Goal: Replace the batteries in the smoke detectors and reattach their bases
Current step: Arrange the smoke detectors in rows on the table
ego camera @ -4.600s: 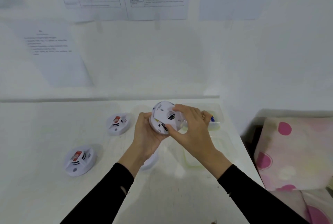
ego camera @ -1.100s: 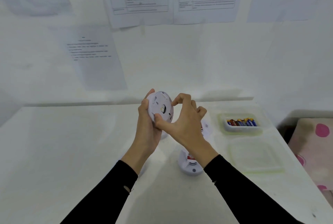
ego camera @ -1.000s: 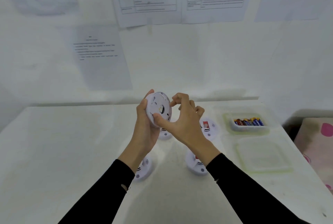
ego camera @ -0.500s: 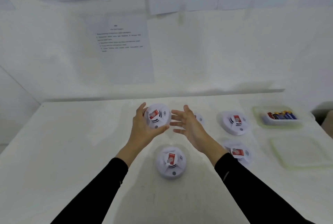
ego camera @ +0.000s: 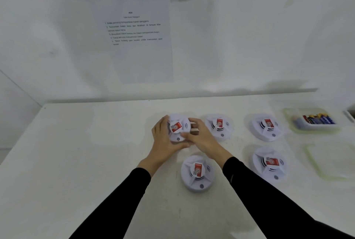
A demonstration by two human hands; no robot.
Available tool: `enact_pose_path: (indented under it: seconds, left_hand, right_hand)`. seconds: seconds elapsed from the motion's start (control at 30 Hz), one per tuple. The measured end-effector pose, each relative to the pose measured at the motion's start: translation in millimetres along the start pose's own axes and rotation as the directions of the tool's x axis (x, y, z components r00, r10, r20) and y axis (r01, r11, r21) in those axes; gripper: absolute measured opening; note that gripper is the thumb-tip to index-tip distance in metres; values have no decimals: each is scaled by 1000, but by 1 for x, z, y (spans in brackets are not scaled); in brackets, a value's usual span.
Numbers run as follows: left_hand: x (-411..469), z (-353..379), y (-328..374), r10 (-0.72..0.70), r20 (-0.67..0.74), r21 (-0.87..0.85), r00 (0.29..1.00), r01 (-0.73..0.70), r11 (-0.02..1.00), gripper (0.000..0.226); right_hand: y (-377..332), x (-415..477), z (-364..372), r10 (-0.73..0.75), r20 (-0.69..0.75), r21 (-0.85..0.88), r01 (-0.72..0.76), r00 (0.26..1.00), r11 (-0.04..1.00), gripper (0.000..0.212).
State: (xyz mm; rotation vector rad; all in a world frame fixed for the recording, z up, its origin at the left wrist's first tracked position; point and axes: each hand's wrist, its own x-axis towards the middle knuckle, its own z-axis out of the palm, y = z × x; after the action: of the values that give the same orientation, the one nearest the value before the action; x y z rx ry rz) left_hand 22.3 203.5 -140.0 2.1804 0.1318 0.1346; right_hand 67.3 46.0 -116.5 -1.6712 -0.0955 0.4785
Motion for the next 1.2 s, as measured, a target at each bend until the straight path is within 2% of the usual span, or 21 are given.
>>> enact_pose_path:
  seconds: [0.1, 0.17, 0.27, 0.4, 0.57, 0.7, 1.0, 1.2]
  left_hand:
    - [-1, -9, -1, -97, 21, -297, 995, 99, 950, 108]
    - [-1, -13, 4, -164, -16, -440, 986, 140, 887, 81]
    - [0, -15, 3, -269, -18, -477, 963, 228, 849, 57]
    - [-2, -14, -7, -175, -32, -395, 984, 148, 907, 34]
    - [-4, -11, -15, -153, -92, -371, 984, 109, 922, 39]
    - [-3, -12, -12, -148, -43, -419, 988, 117, 900, 44]
    - [-2, -7, -14, -132, -63, -400, 989, 96, 911, 45]
    - [-1, -6, -15, -127, -71, -410, 989, 87, 908, 47]
  right_hand:
    - [5, 3, -4, -16, 22, -12, 17, 1000, 1000, 57]
    - [6, 3, -4, -23, 31, -23, 24, 999, 999, 59]
    - [5, 2, -2, -27, 54, -7, 27, 998, 1000, 65]
    - [5, -3, -1, -33, 80, 53, 29, 996, 998, 63]
    - [4, -6, -2, -47, 86, 91, 39, 995, 995, 67]
    - [6, -4, -4, -45, 81, 108, 36, 996, 993, 66]
    - [4, -1, 0, -103, 57, -2, 103, 993, 995, 68]
    - [6, 2, -1, -99, 58, -4, 99, 993, 995, 68]
